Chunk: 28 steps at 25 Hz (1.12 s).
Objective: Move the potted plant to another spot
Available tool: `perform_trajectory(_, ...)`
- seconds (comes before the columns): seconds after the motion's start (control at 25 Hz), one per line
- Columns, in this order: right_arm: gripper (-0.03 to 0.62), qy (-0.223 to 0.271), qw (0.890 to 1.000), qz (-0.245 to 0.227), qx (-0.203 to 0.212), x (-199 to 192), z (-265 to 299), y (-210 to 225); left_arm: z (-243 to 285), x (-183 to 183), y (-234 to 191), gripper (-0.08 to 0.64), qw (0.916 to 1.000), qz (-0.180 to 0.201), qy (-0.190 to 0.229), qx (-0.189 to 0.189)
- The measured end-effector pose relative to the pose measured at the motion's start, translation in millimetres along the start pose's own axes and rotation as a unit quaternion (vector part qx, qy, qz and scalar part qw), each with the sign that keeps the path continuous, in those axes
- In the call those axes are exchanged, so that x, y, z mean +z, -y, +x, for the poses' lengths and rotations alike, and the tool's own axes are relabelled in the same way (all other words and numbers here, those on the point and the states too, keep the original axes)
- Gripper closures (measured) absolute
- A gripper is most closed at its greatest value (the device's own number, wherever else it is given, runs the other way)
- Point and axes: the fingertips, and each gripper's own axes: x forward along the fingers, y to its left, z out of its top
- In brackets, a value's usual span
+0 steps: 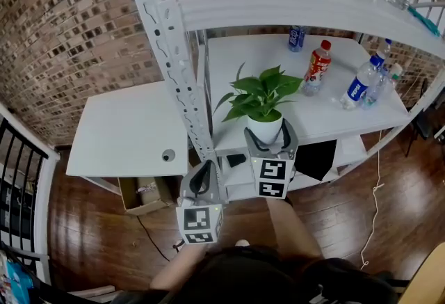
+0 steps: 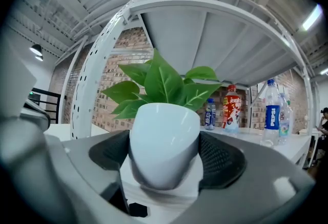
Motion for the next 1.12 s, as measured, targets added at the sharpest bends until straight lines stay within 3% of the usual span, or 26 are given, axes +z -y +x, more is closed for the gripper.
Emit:
perform_trajectory(0.28, 0.170, 0.046, 0.999, 0.003, -0.008, 25, -33, -4, -13, 1, -11, 0.543, 0.9999, -0.002, 0.002, 0.012)
perform_trajectory(0.6, 0.170, 0.101, 0.995, 0.010, 0.015, 64, -100, -41, -28, -6, -35, 0.543, 0.9994, -0.009, -0.006, 0.034)
perform_trajectory(0.88, 0.170, 0.141, 0.988, 0.030, 0.050, 95, -137, -103, -45, -20, -75, 0.543, 0.9985, -0.013, -0.026, 0.045)
perform_trajectory(1.12, 0.170, 0.144, 0.983, 0.038, 0.107, 103, -124, -189, -66, -21, -145, 0.543, 0.9958, -0.019, -0.032, 0.083)
